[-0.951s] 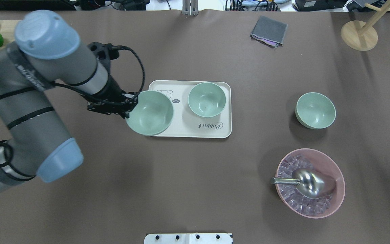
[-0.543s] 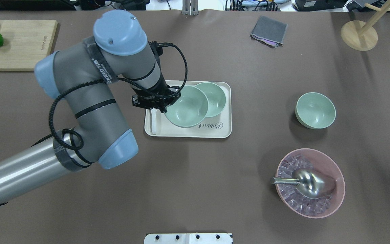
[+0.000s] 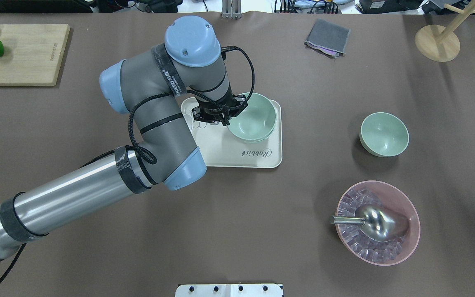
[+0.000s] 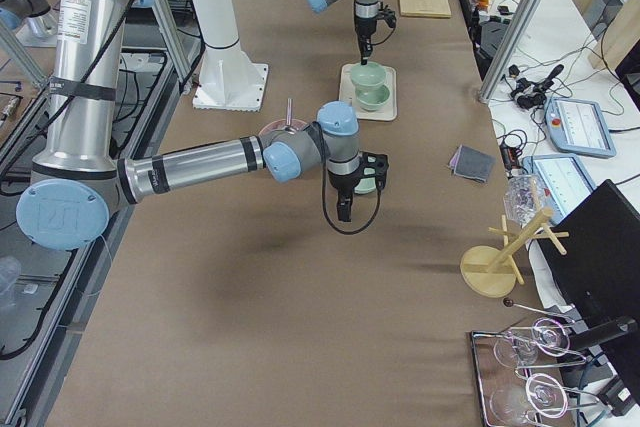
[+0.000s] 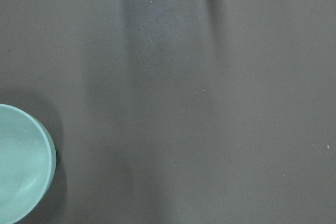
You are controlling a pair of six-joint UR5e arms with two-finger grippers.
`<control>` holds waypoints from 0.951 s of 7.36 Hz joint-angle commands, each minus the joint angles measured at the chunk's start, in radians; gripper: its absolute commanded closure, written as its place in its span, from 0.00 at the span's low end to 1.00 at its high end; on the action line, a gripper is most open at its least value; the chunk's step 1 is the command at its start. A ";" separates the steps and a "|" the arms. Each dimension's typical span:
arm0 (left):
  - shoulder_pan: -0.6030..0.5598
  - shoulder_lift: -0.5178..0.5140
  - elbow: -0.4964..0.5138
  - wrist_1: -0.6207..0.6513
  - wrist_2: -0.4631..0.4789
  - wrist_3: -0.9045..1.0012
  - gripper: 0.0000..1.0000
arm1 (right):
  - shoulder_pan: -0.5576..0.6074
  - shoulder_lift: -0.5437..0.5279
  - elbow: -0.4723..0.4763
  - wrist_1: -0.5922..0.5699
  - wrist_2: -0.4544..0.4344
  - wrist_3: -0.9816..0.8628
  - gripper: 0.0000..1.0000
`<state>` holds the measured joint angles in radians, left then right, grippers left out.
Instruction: Stack green bowls together
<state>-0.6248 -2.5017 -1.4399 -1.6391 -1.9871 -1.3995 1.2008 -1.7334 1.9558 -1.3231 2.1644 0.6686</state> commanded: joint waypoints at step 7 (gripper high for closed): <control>0.030 -0.042 0.141 -0.077 0.048 -0.013 1.00 | -0.001 0.008 -0.002 -0.001 0.000 0.000 0.00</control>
<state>-0.5955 -2.5420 -1.3072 -1.7106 -1.9391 -1.4129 1.1996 -1.7258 1.9543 -1.3238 2.1645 0.6688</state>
